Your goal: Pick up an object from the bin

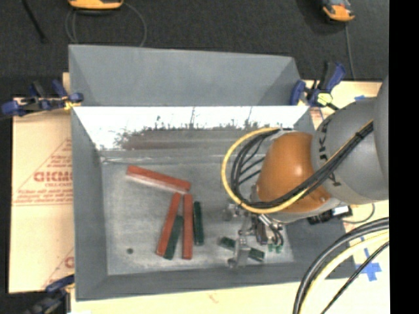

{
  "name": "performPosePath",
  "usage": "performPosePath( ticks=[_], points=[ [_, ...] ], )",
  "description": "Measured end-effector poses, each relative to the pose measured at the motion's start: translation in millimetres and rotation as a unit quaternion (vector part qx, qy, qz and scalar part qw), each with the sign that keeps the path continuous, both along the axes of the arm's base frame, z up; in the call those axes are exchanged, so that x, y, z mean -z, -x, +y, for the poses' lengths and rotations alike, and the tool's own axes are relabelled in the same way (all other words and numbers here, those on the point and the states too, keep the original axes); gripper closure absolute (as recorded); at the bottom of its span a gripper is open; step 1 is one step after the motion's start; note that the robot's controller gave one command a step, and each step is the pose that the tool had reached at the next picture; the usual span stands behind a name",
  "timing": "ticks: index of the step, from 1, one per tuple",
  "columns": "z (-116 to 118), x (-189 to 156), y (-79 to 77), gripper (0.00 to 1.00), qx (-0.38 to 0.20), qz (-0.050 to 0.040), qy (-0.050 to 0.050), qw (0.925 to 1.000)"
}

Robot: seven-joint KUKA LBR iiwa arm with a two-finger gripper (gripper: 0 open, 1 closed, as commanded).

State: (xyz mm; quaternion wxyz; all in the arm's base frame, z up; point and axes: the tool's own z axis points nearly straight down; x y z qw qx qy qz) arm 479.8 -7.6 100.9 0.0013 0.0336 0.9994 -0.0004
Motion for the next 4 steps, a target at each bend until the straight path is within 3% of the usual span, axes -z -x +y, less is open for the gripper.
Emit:
performPosePath(
  ticks=[1,2,4],
  points=[
    [-15.5,30.1,0.8,0.0,0.005,-0.0046,0.0,1.0],
    [-61.8,30.1,1.1,1.0,0.103,-0.0012,0.0,0.9947],
    [-61.5,25.7,2.6,1.0,0.102,0.0018,-0.001,0.9948]
  ],
)
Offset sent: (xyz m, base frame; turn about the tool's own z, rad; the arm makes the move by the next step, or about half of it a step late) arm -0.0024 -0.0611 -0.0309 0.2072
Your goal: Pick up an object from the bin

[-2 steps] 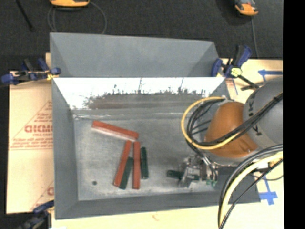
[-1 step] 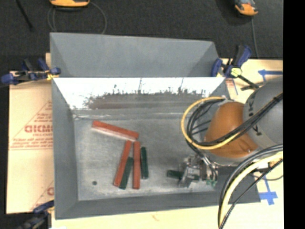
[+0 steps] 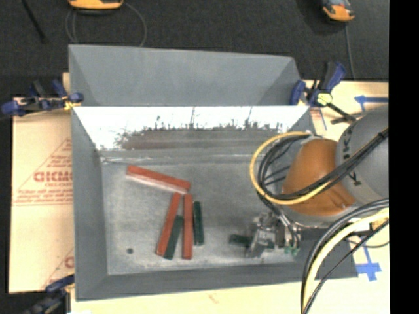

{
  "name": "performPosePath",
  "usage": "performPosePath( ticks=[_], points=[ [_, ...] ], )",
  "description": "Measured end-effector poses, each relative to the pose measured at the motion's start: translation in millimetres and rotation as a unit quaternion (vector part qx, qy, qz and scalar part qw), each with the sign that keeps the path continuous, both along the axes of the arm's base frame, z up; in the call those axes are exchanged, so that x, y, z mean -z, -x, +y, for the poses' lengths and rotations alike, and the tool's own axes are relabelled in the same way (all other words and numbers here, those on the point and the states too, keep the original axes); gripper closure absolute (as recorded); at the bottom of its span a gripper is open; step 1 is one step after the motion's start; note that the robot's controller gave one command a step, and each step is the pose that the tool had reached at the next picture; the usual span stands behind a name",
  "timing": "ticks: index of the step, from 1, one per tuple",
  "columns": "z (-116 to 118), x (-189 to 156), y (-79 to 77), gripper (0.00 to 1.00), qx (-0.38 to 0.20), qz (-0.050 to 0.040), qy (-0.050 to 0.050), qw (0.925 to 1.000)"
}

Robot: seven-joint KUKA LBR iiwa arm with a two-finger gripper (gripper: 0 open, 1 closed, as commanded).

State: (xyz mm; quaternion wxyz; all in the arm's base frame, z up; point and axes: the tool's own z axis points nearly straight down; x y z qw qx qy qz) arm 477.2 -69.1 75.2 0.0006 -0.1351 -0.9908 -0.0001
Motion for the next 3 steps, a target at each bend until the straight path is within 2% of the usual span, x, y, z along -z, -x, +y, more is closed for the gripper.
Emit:
performPosePath(
  ticks=[1,3],
  points=[
    [0.5,-20.4,1.9,1.0,0.0,0.0034,-0.001,1.0],
    [0.1,-64.8,0.3,1.0,-0.001,0.001,0.0,1.0]
  ],
)
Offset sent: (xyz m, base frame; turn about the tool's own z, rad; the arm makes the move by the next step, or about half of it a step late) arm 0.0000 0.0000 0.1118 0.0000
